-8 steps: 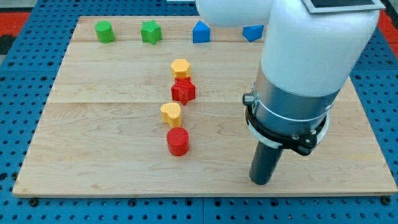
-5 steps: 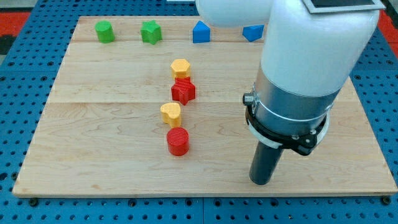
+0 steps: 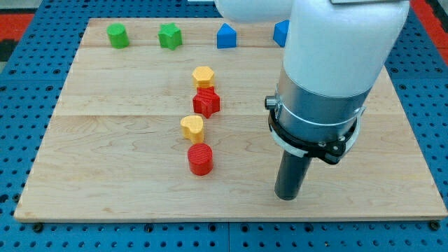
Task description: Place your arm at the bottom of the blue triangle
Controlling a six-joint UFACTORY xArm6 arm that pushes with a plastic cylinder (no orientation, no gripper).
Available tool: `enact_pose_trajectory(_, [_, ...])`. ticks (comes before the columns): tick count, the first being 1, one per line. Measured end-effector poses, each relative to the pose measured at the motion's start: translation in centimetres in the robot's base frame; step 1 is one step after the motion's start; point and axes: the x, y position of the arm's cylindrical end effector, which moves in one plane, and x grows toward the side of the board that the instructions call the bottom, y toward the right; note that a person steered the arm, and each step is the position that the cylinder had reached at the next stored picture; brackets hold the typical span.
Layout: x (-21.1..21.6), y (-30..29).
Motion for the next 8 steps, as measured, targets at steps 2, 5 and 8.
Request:
enact_pose_trajectory(2, [0.0, 0.1])
enact_pose_trajectory(5, [0.2, 0.1])
enact_pose_trajectory(8, [-2.8, 9.9])
